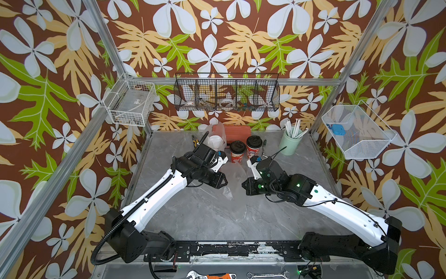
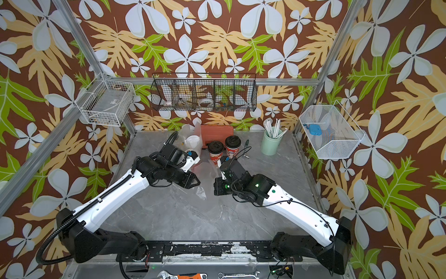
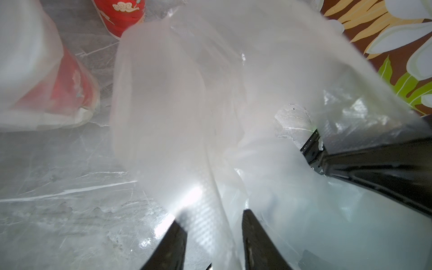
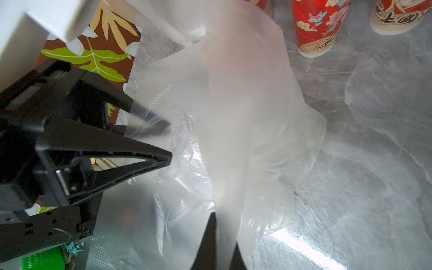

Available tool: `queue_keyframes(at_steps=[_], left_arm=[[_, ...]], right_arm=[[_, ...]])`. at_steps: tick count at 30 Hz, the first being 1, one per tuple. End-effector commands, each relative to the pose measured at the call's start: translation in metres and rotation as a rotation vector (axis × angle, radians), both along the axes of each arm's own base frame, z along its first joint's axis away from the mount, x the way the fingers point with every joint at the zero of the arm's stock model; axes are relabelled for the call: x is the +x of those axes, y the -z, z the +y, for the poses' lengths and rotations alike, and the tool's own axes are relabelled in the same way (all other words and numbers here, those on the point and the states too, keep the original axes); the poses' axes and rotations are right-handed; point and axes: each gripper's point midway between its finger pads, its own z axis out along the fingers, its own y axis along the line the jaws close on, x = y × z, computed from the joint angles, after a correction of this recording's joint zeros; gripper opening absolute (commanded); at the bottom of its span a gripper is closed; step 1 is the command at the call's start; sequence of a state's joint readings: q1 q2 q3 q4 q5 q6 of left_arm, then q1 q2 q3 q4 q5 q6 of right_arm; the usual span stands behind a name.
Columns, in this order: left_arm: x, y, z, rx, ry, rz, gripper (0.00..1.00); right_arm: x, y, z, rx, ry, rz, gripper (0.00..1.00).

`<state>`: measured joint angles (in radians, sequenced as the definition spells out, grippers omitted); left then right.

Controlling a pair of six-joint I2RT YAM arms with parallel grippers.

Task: Pack milk tea into plastic carrier bags
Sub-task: Adjust the plastic carrier bag at the center of the board.

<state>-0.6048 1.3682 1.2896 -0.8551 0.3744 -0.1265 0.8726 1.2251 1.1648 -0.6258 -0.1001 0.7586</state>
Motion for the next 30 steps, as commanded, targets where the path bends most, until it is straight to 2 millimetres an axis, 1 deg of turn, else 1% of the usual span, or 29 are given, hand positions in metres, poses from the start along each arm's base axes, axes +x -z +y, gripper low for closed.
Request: queue_keyframes(at_steps=[1,3,4,6,7,9,11,13,15,18,22,25,28,30], left_arm=[[-0.005,0.003,0.003,0.011,0.012,0.01,0.31],[-0.005,0.004,0.002,0.001,0.004,0.008,0.25],[-0.004,0.004,0.001,-0.003,-0.002,0.006,0.19],[0.0,0.001,0.002,-0.014,-0.023,-0.015,0.02],[0.003,-0.001,0.003,-0.015,-0.045,-0.028,0.0],[0.008,-0.013,0.004,-0.045,-0.087,-0.065,0.0],[0.011,-0.03,0.002,-0.103,-0.121,-0.099,0.0],[0.012,-0.044,0.0,-0.159,-0.147,-0.118,0.0],[0.012,-0.049,-0.001,-0.192,-0.163,-0.124,0.0],[0.012,-0.044,0.004,-0.183,-0.2,-0.124,0.0],[0.015,-0.036,0.017,-0.134,-0.266,-0.131,0.0],[0.017,-0.034,0.024,-0.101,-0.29,-0.137,0.0],[0.023,-0.028,0.039,-0.016,-0.357,-0.146,0.0],[0.023,-0.028,0.038,-0.009,-0.352,-0.139,0.0]], right_arm=[[0.001,-0.001,-0.001,-0.003,0.01,-0.01,0.0],[0.001,-0.002,-0.002,-0.004,0.009,-0.01,0.0],[0.001,-0.001,-0.003,-0.007,0.011,-0.011,0.0],[0.002,-0.001,-0.005,-0.019,0.02,-0.018,0.0],[0.004,-0.001,-0.008,-0.032,0.032,-0.024,0.0],[0.008,0.0,-0.017,-0.075,0.064,-0.041,0.0],[0.014,0.001,-0.028,-0.129,0.103,-0.065,0.0],[0.018,0.002,-0.034,-0.15,0.117,-0.072,0.0],[0.02,0.005,-0.038,-0.149,0.124,-0.066,0.0],[0.023,0.008,-0.046,-0.176,0.144,-0.065,0.0],[0.026,0.004,-0.056,-0.232,0.167,-0.082,0.0],[0.026,0.001,-0.062,-0.261,0.173,-0.088,0.0],[0.028,0.005,-0.075,-0.345,0.201,-0.086,0.0],[0.028,0.009,-0.078,-0.376,0.201,-0.077,0.0]])
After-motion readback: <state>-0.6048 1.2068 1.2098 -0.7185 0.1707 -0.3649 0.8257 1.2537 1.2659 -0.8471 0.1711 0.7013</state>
